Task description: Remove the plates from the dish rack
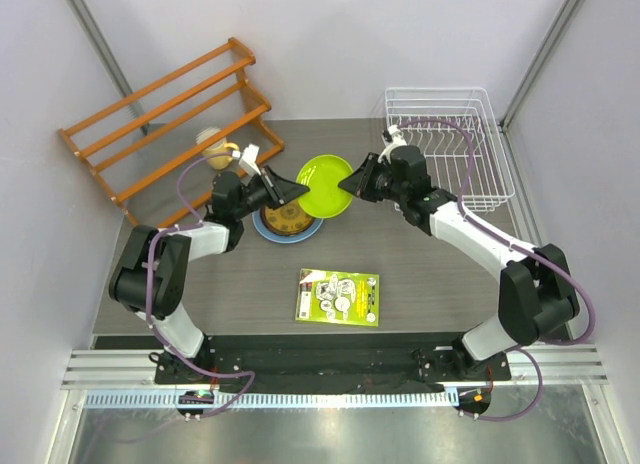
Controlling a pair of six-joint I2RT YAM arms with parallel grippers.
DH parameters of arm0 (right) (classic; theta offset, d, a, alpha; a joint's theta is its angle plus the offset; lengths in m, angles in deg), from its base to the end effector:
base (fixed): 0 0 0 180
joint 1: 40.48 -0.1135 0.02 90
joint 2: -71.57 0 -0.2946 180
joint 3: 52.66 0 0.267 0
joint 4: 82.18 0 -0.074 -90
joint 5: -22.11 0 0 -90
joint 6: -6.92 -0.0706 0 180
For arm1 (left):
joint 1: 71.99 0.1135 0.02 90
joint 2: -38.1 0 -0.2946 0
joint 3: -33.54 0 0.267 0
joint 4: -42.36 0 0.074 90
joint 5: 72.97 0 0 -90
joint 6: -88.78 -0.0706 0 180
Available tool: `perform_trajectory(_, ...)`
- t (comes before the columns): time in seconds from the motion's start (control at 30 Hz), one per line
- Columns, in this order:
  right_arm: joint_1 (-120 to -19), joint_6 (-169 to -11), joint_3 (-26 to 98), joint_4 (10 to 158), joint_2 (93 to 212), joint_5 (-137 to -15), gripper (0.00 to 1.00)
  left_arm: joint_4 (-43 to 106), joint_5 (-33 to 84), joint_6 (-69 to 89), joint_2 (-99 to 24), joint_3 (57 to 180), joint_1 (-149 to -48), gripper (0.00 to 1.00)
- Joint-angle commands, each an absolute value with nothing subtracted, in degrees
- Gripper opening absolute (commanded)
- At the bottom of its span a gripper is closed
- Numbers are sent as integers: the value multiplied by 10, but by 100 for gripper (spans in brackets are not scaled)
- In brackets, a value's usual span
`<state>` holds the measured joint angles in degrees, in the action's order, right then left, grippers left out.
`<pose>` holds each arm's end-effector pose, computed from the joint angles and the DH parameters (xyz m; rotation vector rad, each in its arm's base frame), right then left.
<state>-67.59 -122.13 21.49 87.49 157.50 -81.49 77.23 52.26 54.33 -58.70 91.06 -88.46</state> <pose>0.3419 0.1937 0.2992 0.0501 2.0793 0.9689 0.3652 -0.1504 0.2269 -0.1019 1.8471 -1.4220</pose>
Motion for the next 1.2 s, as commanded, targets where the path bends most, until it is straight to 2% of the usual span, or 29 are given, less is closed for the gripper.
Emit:
perform_trajectory(0.0, -680, -1244, 226, 932, 1574, -842, 23, 791, 502, 520, -574, 901, -883, 3)
perform_trajectory(0.07, -681, -1240, 228, 927, 1578, -837, 39, 791, 492, 520, -572, 896, -882, 0)
perform_trajectory(0.13, -680, -1229, 233, 915, 1578, -822, 61, 783, 488, 513, -564, 892, -881, 0)
perform_trajectory(0.23, -678, -1206, 237, 871, 1574, -787, 76, 731, 468, 487, -549, 898, -875, 0)
perform_trajectory(0.37, -669, -1182, 227, 852, 1559, -752, 79, 652, 435, 452, -525, 899, -855, 0)
perform_trajectory(0.67, -642, -1167, 200, 825, 1549, -749, 79, 501, 379, 378, -518, 920, -804, 1)
perform_trajectory(1.17, -631, -1160, 192, 824, 1555, -760, 79, 506, 361, 378, -592, 935, -800, 2)
